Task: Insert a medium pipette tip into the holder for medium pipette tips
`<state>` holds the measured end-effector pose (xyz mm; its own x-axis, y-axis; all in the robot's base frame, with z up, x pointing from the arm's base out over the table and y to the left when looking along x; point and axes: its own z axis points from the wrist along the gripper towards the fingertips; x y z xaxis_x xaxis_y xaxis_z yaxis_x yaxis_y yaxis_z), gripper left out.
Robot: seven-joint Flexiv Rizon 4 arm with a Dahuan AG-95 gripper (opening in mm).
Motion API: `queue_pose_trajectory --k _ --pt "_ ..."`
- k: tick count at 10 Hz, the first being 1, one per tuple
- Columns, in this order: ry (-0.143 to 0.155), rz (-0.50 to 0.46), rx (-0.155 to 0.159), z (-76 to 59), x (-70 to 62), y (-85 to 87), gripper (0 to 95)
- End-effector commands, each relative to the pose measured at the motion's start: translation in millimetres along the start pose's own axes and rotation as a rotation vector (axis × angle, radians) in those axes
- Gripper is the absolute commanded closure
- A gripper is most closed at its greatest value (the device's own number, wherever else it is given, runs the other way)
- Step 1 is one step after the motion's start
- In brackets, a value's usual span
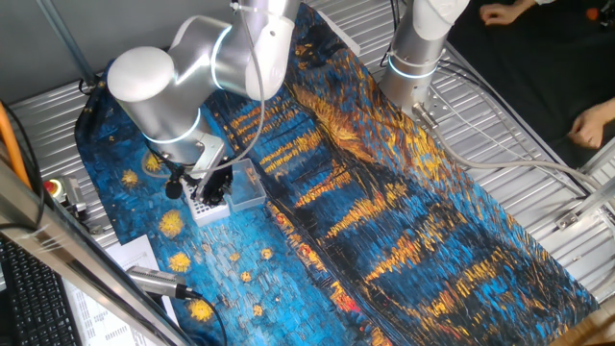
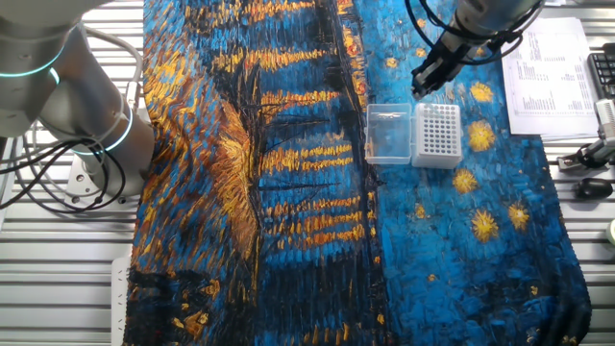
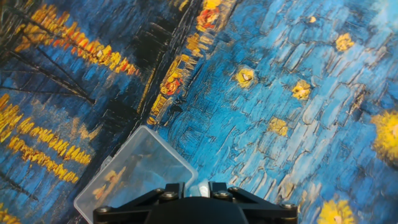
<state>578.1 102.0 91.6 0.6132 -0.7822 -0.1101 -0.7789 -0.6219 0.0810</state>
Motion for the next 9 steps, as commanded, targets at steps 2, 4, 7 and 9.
queue_pose_trajectory --k 2,4,7,9 --pt "-0.001 -0.032 -0.001 5.4 -3.4 2.0 76.0" --pt "-0.015 -0.049 -0.001 6.9 -4.5 2.4 76.0" --pt "-0.013 -0.064 -0.002 8.3 -5.6 4.1 76.0" --pt "-0.012 -0.07 0.002 8.6 -5.5 4.1 76.0"
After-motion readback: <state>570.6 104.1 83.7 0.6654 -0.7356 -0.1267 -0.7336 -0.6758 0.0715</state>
